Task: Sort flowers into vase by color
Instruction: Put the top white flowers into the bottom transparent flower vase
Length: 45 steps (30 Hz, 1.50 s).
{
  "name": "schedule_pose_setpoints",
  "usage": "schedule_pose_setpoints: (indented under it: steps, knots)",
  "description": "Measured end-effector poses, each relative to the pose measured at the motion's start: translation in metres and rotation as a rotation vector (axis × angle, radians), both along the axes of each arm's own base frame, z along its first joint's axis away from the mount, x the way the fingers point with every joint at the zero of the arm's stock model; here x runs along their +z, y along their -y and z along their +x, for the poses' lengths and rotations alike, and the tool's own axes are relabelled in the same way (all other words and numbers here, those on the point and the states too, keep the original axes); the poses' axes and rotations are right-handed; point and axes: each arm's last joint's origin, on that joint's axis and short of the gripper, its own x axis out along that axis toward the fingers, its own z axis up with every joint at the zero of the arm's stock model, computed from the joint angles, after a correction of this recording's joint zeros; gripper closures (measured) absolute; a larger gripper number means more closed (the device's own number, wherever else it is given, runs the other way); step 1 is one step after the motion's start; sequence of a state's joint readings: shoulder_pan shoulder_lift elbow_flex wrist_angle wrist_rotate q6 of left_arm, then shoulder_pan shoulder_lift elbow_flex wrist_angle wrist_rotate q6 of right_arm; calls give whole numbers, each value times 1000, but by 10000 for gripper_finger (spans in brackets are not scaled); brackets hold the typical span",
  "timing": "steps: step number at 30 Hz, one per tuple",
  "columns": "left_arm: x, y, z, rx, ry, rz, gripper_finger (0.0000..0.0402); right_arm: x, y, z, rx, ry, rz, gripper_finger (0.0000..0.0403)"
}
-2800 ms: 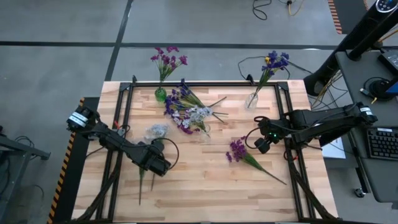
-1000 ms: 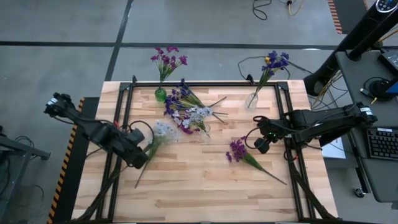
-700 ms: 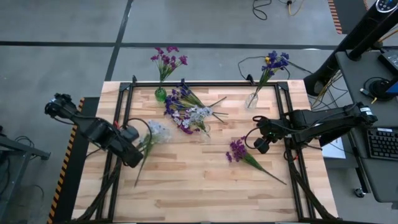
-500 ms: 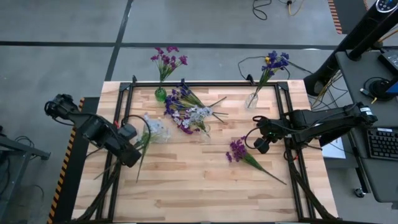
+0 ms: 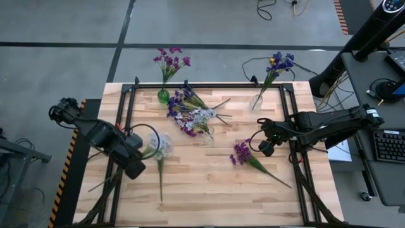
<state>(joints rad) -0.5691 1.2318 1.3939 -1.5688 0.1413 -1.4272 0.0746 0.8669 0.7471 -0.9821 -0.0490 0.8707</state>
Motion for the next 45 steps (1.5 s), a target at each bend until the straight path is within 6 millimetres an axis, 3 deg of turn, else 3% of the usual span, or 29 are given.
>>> schedule_pose_setpoints:
  steps: [6,15,20,27,31,39,42,45]
  knots:
    - [1,-1,-1,-52,39,43,392,0,0,1,36,14,-27,76]
    - [19,-7,-5,-222,330,226,392,10,-1,15,145,216,-142,76]
    - [28,-1,-2,-347,527,286,392,15,-5,21,204,303,-210,76]
    - [34,10,-10,-545,662,357,392,19,-14,24,250,363,-278,76]
    - [46,21,-8,-647,872,477,392,23,-19,29,290,438,-340,76]
    - [55,40,22,-972,1235,799,393,39,-28,40,395,656,-483,76]
    - [41,40,39,-1088,1348,812,393,43,-30,42,399,701,-521,76]
    - [19,32,58,-1068,1408,832,393,45,-31,44,415,729,-540,76]
